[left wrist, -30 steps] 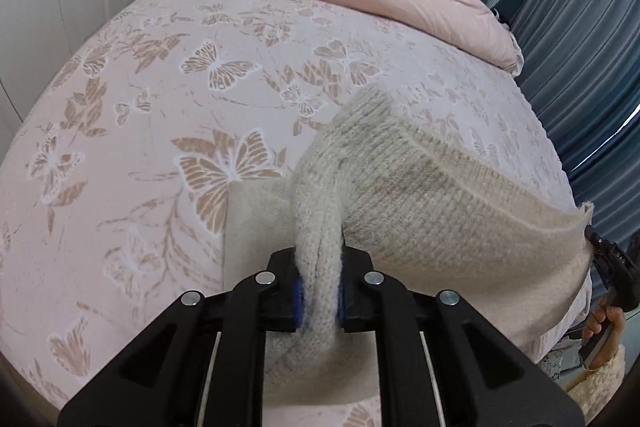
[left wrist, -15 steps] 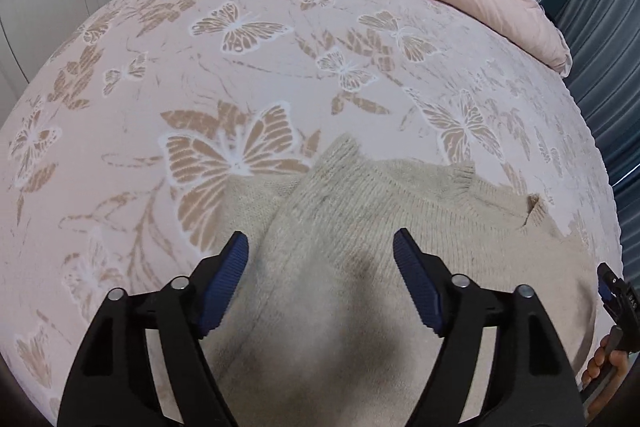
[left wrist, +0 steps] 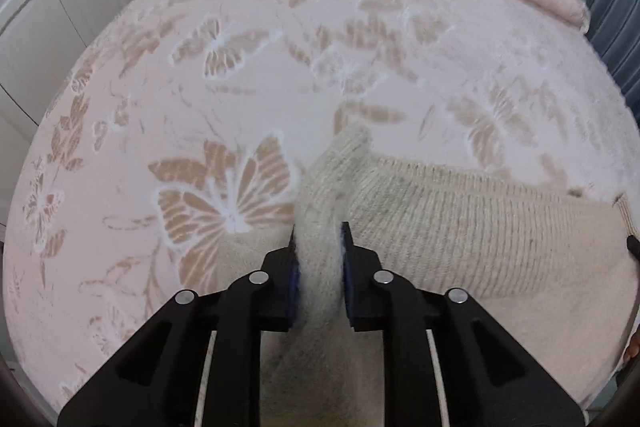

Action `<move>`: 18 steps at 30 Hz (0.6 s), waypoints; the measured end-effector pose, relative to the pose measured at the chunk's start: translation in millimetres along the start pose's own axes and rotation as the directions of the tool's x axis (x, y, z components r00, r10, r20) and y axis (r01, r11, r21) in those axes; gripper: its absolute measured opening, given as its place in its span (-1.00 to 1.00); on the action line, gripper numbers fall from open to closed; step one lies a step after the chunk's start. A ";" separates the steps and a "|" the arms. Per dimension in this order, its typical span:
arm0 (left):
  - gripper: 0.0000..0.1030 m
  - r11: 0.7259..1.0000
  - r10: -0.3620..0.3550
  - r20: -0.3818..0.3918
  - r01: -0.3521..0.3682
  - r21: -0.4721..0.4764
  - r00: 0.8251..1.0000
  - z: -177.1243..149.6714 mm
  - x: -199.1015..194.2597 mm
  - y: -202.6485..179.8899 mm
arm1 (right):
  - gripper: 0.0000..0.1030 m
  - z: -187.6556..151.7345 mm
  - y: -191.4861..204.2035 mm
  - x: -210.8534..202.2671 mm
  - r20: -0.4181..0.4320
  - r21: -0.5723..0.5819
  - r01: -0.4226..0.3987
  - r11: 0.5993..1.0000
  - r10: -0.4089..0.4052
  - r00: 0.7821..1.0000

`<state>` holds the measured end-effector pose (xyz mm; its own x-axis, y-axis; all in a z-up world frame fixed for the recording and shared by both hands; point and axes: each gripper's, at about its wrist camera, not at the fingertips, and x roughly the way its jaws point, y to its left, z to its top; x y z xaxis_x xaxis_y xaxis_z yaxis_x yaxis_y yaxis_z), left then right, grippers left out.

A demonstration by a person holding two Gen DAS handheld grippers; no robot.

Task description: Fold small clothes

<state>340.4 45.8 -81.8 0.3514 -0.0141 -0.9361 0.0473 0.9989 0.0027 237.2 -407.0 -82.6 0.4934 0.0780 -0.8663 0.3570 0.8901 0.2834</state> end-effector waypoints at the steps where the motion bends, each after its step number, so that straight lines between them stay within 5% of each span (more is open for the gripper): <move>1: -0.63 1.000 0.009 -0.014 -0.010 -0.018 1.000 -4.1 2.4 3.8 | -0.72 -4.3 -5.5 0.4 -0.002 0.026 0.000 1.000 0.000 1.000; 2: -0.62 0.998 -0.027 0.029 0.028 -0.051 0.999 -9.4 -7.9 10.0 | -0.61 -10.0 -8.5 -12.5 0.048 0.049 -0.029 0.998 0.026 0.998; 5: -0.36 0.988 -0.104 0.125 0.117 -0.104 0.987 -33.9 -51.4 30.9 | 0.15 -39.5 -7.3 -68.8 0.176 0.028 -0.018 0.999 0.013 0.984; 7: -0.16 0.977 -0.143 0.172 0.167 -0.135 0.975 -61.6 -79.4 46.0 | 0.19 -72.2 -3.5 -98.2 0.208 -0.017 -0.046 0.999 0.049 0.977; 9: 0.23 0.963 -0.163 0.183 0.197 -0.186 0.969 -96.9 -98.2 60.1 | 0.22 -109.0 -0.1 -113.8 0.173 -0.044 -0.062 0.997 0.069 0.983; 11: 0.38 0.936 -0.193 0.178 0.235 -0.260 0.965 -139.3 -108.6 73.5 | 0.30 -147.7 -2.1 -122.3 0.124 -0.014 -0.101 0.995 0.102 0.987; 15: 0.59 0.836 -0.253 0.160 0.299 -0.460 0.954 -216.3 -99.0 93.7 | 0.34 -208.8 -14.4 -111.6 0.026 0.096 -0.170 0.981 0.168 0.985; 18: 0.58 0.780 -0.292 0.121 0.310 -0.544 0.949 -226.0 -75.4 95.0 | 0.35 -210.5 -24.8 -99.2 0.025 0.193 -0.201 0.961 0.200 0.980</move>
<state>107.0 152.0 -90.5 0.4326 -0.3109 -0.8463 -0.3632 0.7990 -0.4792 12.4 -342.2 -90.3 0.5743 0.2431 -0.7817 0.3965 0.7528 0.5254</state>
